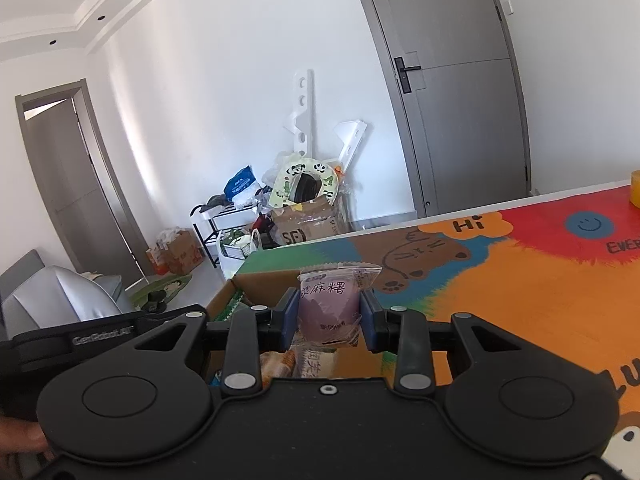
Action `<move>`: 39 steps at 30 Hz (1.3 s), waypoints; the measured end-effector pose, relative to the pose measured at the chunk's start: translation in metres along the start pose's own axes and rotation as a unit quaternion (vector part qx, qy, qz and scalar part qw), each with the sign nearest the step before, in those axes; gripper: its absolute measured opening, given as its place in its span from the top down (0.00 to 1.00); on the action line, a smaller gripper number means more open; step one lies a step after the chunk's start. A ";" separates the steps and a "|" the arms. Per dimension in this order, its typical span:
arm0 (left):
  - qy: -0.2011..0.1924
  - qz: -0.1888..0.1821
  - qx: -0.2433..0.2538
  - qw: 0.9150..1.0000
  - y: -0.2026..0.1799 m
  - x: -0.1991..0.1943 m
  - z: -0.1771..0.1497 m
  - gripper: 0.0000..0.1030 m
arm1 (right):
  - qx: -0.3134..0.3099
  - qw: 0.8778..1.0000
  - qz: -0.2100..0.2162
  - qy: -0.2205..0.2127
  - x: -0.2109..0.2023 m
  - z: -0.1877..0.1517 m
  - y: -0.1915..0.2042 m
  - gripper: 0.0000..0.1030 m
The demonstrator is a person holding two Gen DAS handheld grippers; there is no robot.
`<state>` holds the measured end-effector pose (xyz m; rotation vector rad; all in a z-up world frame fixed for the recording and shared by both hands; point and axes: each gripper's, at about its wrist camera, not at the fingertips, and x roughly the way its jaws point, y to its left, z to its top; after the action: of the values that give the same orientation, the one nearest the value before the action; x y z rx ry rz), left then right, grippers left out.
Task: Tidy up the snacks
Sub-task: 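Carry both held snacks over the cardboard box with both grippers, then open both grippers to release the snacks into the box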
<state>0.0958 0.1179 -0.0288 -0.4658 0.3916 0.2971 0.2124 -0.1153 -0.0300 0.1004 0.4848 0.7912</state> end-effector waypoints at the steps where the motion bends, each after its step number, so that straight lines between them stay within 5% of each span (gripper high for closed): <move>1: -0.002 0.000 -0.001 1.000 0.001 -0.001 0.002 0.68 | 0.000 1.000 0.001 0.001 0.002 0.001 0.002 0.68; 28: -0.003 0.018 -0.023 1.000 0.019 -0.008 0.007 0.62 | -0.010 0.999 0.038 0.031 0.001 -0.001 0.035 0.67; 33: -0.003 0.016 -0.017 1.000 0.012 -0.012 0.006 0.59 | 0.003 0.998 0.051 0.027 -0.010 -0.001 0.029 0.54; 39: -0.004 0.013 -0.008 1.000 0.005 -0.016 0.003 0.55 | 0.014 0.999 0.035 0.020 -0.019 -0.002 0.017 0.53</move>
<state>0.0805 0.1208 -0.0210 -0.4750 0.3869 0.3269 0.1888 -0.1164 -0.0201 0.1284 0.5330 0.8564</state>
